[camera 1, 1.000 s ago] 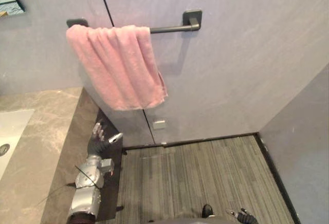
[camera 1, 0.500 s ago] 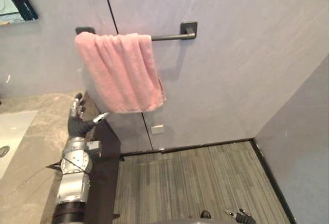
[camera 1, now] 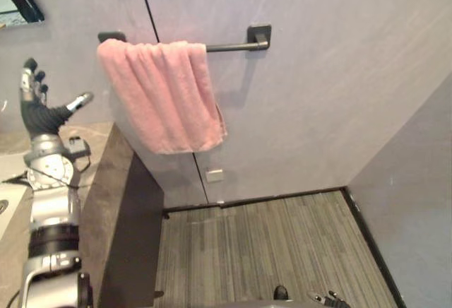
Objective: Organize washtable
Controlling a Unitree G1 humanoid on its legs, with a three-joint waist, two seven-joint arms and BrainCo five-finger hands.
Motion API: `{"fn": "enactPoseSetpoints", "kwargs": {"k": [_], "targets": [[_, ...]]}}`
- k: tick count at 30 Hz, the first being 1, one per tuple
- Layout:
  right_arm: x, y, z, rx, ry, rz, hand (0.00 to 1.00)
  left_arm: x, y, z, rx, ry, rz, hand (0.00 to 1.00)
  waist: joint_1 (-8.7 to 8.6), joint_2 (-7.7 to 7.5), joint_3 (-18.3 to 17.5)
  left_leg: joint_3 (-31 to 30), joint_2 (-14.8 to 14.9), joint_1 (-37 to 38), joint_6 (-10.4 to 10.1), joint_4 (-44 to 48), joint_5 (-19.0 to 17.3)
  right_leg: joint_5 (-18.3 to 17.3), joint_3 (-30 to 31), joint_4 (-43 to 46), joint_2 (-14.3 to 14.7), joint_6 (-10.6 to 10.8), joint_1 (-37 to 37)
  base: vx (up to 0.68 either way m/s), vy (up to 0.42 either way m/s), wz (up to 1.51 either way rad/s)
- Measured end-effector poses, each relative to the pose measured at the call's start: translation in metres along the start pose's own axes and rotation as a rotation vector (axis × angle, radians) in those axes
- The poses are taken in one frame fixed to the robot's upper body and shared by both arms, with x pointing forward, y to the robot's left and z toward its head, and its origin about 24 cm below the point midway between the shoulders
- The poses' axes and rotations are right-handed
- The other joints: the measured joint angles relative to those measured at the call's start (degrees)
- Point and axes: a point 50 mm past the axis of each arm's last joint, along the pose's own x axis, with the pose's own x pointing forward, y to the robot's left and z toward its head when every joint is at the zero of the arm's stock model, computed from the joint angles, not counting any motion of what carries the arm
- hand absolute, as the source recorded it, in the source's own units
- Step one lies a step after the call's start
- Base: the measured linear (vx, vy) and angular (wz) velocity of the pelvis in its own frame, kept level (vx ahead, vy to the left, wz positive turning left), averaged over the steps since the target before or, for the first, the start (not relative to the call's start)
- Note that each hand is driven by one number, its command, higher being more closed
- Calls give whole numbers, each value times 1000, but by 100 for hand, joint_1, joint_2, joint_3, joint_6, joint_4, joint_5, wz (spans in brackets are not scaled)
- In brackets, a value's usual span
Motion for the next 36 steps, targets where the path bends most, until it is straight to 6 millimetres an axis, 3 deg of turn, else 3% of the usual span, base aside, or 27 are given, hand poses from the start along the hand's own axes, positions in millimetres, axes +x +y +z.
{"fn": "enactPoseSetpoints", "kwargs": {"k": [3,8,21,36], "targets": [[0,1,1,3,-3,2,0,19,-2,7,-13,-3,-13,0,7,-38,19,0,-11,-51,1,-3,1,0,-2,1,-5,0,-56,0,0,0],[1,3,5,11,-12,6,0,35,-14,13,-35,2,-51,0,5,-101,62,-6,-34,-115,7,20,5,2,3,1,-26,-1,-111,0,0,0],[4,9,18,12,-45,19,0,43,-41,5,-36,67,-203,0,-12,-147,261,80,-58,-387,64,34,42,69,138,1,-32,4,-443,-38,-11,-4],[9,22,48,14,-124,48,0,46,-45,-13,5,164,-196,0,0,-294,634,226,-94,-612,64,109,43,164,300,1,-54,-40,-767,-21,-8,-5]]}}
